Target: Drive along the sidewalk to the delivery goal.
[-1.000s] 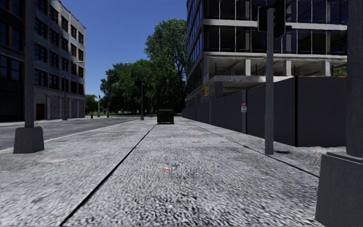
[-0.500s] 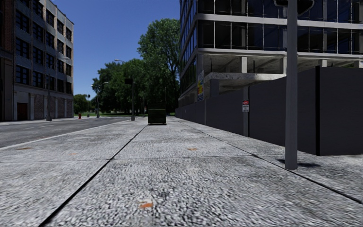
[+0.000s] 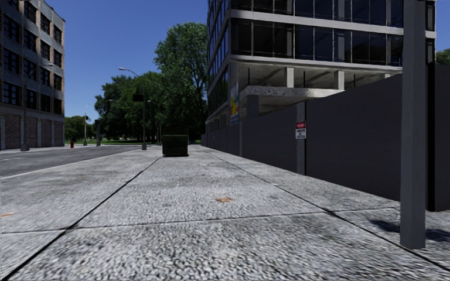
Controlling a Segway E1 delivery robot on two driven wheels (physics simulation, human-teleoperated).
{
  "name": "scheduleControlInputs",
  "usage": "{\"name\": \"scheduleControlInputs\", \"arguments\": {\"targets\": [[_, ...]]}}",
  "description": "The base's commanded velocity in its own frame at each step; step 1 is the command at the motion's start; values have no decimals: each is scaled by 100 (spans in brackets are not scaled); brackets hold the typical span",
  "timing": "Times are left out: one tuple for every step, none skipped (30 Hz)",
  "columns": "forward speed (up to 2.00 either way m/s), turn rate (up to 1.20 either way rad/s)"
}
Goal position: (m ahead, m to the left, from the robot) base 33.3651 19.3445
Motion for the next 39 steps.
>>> {"name": "scheduleControlInputs", "arguments": {"targets": [[200, -11], [200, -11], [200, -9], [200, -9], [200, -5], [200, -5], [200, 0], [200, 0], [200, 0], [200, 0], [200, 0], [200, 0], [200, 0], [200, 0], [200, 0], [200, 0], [200, 0], [200, 0], [200, 0], [200, 0], [200, 0], [200, 0], [200, 0], [200, 0], [200, 0], [200, 0], [200, 0], [200, 0], [200, 0], [200, 0], [200, 0], [200, 0], [200, 0], [200, 0], [200, 0], [200, 0], [200, 0], [200, 0], [200, 0]]}}
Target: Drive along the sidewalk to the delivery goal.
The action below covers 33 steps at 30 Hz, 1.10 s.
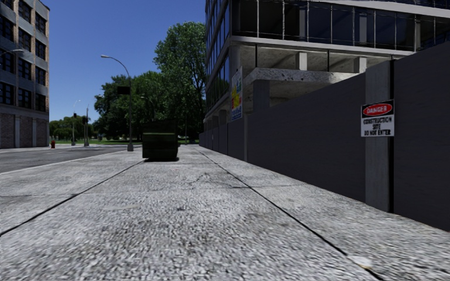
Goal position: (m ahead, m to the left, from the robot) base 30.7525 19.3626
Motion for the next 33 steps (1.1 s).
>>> {"name": "scheduleControlInputs", "arguments": {"targets": [[200, 0], [200, 0], [200, 0], [200, 0], [200, 0], [200, 0], [200, 0], [200, 10], [200, 37], [200, 45], [200, 45], [200, 47], [200, 38], [200, 38], [200, 9], [200, 0], [200, 0], [200, 0], [200, 0], [200, 0], [200, 0], [200, 0], [200, 0], [200, 0], [200, 0], [200, 0], [200, 0], [200, 0], [200, 0], [200, 0], [200, 0], [200, 0], [200, 0]]}}
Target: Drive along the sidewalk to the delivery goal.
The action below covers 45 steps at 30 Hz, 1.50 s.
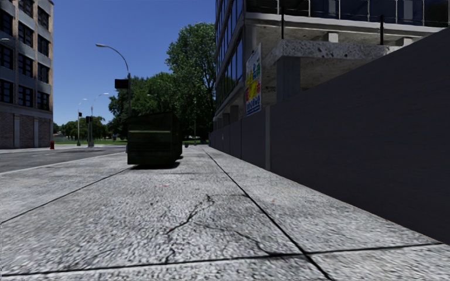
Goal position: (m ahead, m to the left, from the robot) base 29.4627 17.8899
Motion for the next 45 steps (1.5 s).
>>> {"name": "scheduleControlInputs", "arguments": {"targets": [[200, 0], [200, 0], [200, 0], [200, 0], [200, 0], [200, 0], [200, 0], [200, 0], [200, 0], [200, 0], [200, 0], [200, 0], [200, 0], [200, 0], [200, 0], [200, 15], [200, 27], [200, 27], [200, 32], [200, 40], [200, 40], [200, 44], [200, 46], [200, 46], [200, 46], [200, 46], [200, 46], [200, 46], [200, 33], [200, 0], [200, 0], [200, 0], [200, 0], [200, 0], [200, 0], [200, 0], [200, 0], [200, 0], [200, 0], [200, 0], [200, 0], [200, 0], [200, 0], [200, 0], [200, 0]]}}
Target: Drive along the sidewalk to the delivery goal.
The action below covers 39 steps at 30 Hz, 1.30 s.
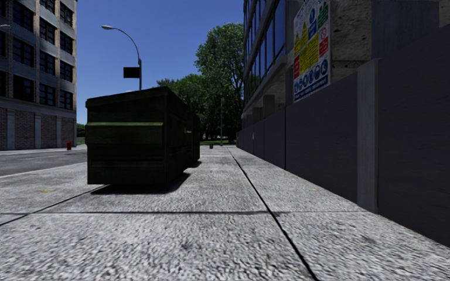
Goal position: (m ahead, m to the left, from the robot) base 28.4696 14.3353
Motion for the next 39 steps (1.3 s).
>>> {"name": "scheduleControlInputs", "arguments": {"targets": [[200, 0], [200, 0], [200, 0], [200, 0], [200, 0], [200, 0], [200, 0], [200, 0], [200, 0], [200, 0], [200, 0], [200, 0], [200, 0], [200, 0], [200, 0], [200, 0], [200, 0], [200, 0], [200, 0], [200, 0], [200, 0], [200, 0], [200, 0], [200, 0], [200, 0], [200, 0], [200, 0], [200, 0], [200, 0], [200, 0], [200, 0], [200, 0], [200, 0], [200, 0], [200, 0], [200, 0], [200, 0], [200, 0], [200, 0]]}}
